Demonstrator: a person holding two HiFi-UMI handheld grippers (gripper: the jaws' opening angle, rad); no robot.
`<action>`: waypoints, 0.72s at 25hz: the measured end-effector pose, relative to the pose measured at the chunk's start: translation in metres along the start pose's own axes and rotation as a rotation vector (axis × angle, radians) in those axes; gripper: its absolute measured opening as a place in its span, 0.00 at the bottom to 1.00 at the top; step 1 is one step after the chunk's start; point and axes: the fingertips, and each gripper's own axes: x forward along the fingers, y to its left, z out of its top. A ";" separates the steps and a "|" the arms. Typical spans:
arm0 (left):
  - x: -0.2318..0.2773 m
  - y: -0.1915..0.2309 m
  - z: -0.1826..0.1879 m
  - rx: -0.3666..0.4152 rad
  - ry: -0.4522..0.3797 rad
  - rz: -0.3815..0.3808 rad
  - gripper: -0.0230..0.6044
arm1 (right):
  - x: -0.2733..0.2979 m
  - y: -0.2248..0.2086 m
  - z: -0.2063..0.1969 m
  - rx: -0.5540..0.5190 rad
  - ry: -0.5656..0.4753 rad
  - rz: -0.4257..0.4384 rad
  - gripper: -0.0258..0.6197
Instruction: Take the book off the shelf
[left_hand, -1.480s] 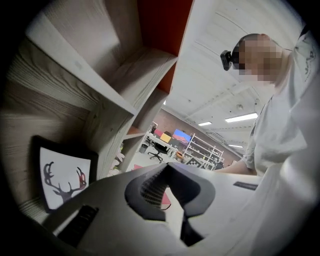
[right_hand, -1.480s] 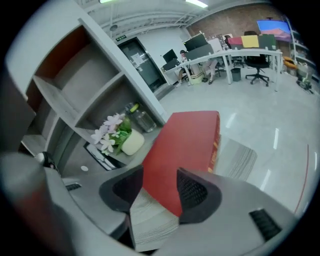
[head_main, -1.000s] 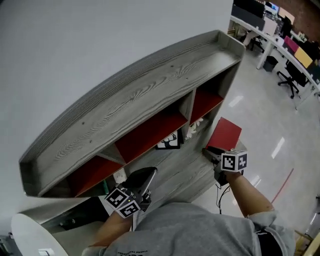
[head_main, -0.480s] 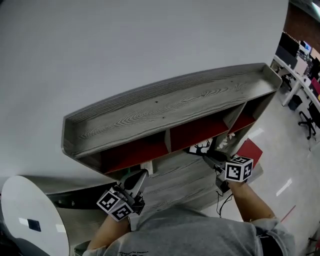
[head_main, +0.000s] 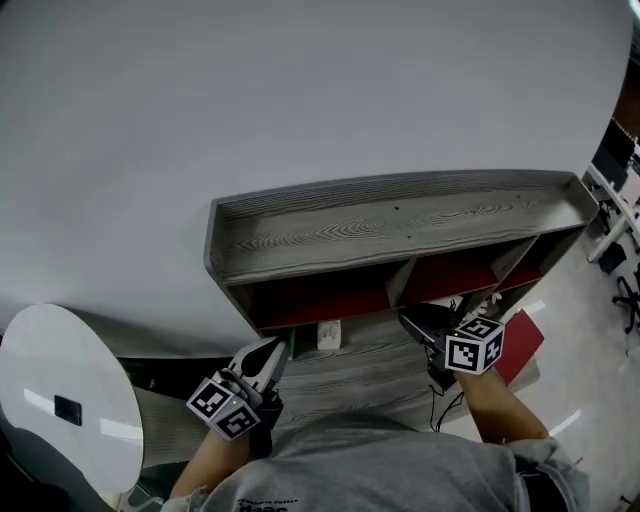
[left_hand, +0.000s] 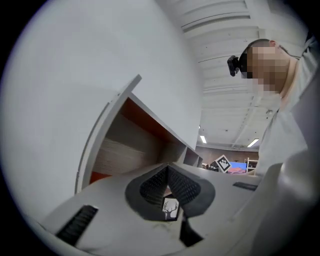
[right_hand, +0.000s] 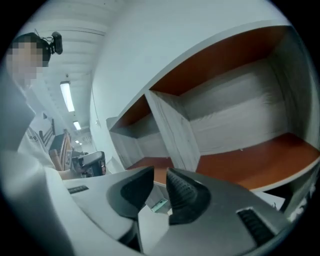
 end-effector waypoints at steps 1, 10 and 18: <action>-0.005 0.003 0.003 0.003 -0.010 0.010 0.06 | 0.006 0.008 0.003 -0.021 -0.002 0.021 0.13; -0.047 0.010 0.019 0.017 -0.060 0.079 0.06 | 0.046 0.074 0.023 -0.159 -0.102 0.176 0.02; -0.053 0.011 0.018 0.020 -0.054 0.089 0.06 | 0.058 0.095 0.016 -0.194 -0.085 0.221 0.03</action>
